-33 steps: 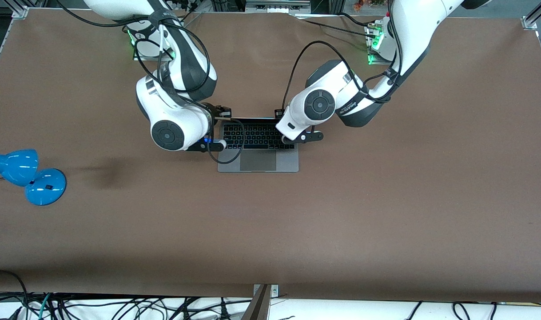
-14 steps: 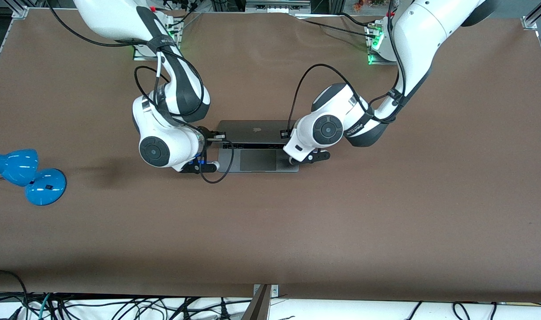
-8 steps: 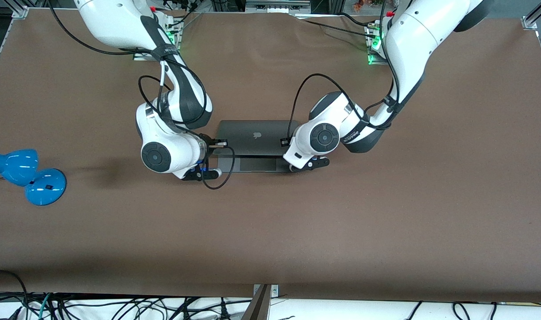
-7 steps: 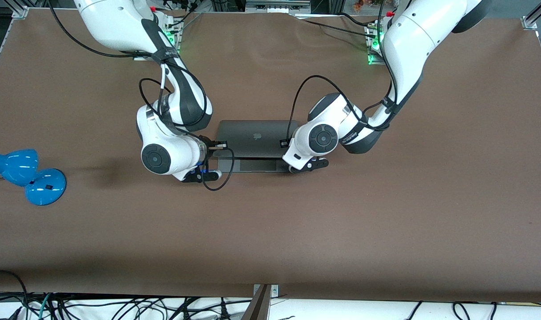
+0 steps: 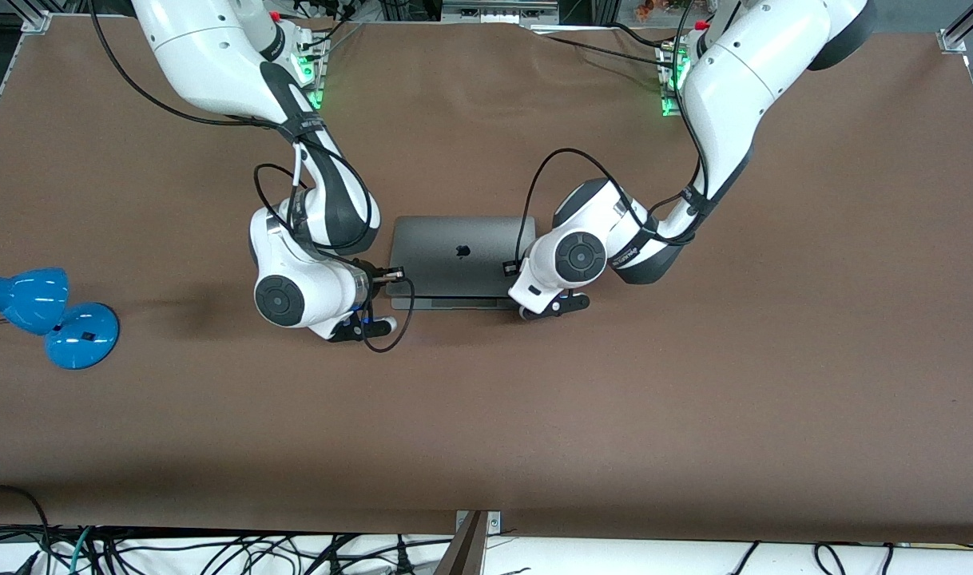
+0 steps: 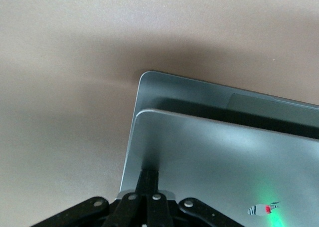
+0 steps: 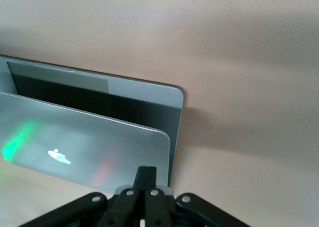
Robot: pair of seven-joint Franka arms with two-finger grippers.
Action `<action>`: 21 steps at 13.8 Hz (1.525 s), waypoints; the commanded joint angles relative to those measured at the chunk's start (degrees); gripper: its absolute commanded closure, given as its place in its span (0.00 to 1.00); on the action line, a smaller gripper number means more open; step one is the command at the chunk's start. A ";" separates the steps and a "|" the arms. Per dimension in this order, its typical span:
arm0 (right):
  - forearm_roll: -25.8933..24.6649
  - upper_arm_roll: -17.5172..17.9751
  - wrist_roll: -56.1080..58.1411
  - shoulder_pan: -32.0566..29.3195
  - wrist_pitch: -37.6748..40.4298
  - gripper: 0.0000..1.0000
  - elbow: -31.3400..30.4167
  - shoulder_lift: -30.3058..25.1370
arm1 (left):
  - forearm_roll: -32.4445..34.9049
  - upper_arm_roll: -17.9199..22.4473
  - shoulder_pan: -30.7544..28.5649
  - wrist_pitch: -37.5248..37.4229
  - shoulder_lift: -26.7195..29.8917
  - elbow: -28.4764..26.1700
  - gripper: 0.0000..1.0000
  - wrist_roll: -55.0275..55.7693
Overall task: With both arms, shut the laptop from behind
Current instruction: 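Press the screen down flat onto the keyboard with both grippers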
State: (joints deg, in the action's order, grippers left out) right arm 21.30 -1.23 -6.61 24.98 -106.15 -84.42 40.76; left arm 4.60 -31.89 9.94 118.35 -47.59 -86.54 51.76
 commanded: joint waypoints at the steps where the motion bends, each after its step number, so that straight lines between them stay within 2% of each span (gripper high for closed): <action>1: -0.65 0.44 1.07 -0.11 -2.04 1.00 1.53 1.86 | 2.43 0.51 1.13 0.65 -1.54 1.99 1.00 0.36; 6: -0.56 0.53 1.78 0.86 -6.44 1.00 1.53 4.15 | 3.31 0.77 1.13 1.62 -2.60 1.99 1.00 0.36; 19: -0.56 0.62 4.15 1.47 -9.69 1.00 1.62 6.35 | 3.93 3.06 3.51 4.69 -4.27 1.99 1.00 0.53; 20: -0.47 0.62 3.98 1.47 -9.61 0.98 1.71 6.18 | 3.93 3.06 3.51 4.79 -4.36 1.99 1.00 0.53; 21: -0.21 0.62 3.63 1.47 -9.00 0.80 2.15 5.91 | 3.93 3.06 3.51 4.79 -4.36 1.99 1.00 0.45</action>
State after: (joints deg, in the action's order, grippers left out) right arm 21.30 -0.88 -3.32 26.50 -115.61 -84.05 46.16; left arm 6.69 -29.85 11.97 121.88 -50.39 -86.25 51.76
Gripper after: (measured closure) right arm 0.982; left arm 0.991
